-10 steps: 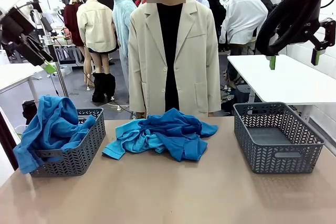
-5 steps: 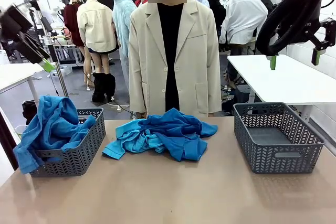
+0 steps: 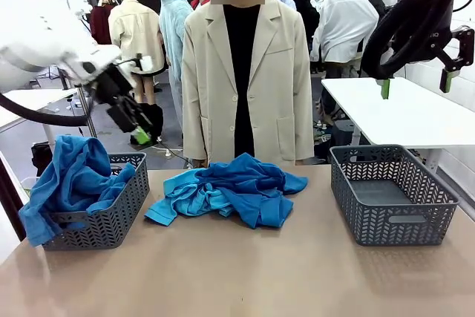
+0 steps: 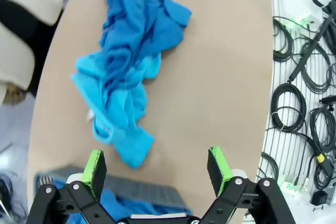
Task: Sort the tops and bottoms.
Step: Lift clothes from the center of the table with your left hand.
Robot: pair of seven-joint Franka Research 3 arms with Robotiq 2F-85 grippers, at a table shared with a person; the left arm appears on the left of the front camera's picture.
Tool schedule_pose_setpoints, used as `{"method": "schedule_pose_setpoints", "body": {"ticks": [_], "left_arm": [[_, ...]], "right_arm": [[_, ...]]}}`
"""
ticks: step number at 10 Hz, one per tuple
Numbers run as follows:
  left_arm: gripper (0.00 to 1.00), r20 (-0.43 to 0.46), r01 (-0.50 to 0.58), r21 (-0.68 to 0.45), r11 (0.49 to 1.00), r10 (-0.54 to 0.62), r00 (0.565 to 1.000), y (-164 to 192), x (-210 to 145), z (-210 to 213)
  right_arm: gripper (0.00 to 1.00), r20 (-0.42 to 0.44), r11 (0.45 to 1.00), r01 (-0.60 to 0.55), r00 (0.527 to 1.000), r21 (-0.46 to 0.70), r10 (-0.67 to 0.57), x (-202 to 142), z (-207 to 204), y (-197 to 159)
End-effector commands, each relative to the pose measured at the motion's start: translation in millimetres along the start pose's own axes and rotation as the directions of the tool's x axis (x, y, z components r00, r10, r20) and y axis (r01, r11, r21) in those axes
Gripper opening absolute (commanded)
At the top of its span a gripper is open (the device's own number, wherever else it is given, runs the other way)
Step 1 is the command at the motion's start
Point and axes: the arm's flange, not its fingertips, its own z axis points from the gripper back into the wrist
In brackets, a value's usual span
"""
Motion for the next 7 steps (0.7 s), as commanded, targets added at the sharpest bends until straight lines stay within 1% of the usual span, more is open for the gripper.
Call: {"method": "schedule_pose_setpoints", "body": {"ticks": [1, 2, 3, 4, 5, 7], "left_arm": [[1.00, 0.060, 0.111, -0.031, 0.993, -0.109, 0.992, 18, 36, -13], [1.00, 0.078, 0.135, -0.070, 0.988, -0.130, 0.988, 22, 50, -30], [1.00, 0.129, 0.132, -0.076, 0.988, -0.121, 0.984, 25, 60, -44], [1.00, 0.116, 0.099, -0.044, 0.994, -0.093, 0.989, 26, 65, -45], [1.00, 0.074, 0.113, -0.067, 0.991, -0.108, 0.991, 12, 61, -46], [1.00, 0.074, 0.113, -0.067, 0.991, -0.108, 0.991, 12, 61, -46]], "right_arm": [[1.00, -0.017, 1.000, -0.006, 1.000, 0.020, 0.006, 1, 3, 0], [1.00, -0.017, 1.000, -0.006, 1.000, 0.020, 0.006, 1, 3, 0], [1.00, -0.017, 1.000, -0.006, 1.000, 0.020, 0.006, 1, 3, 0], [1.00, -0.017, 1.000, -0.006, 1.000, 0.020, 0.006, 1, 3, 0], [1.00, -0.017, 1.000, -0.006, 1.000, 0.020, 0.006, 1, 3, 0], [1.00, -0.017, 1.000, -0.006, 1.000, 0.020, 0.006, 1, 3, 0]]}}
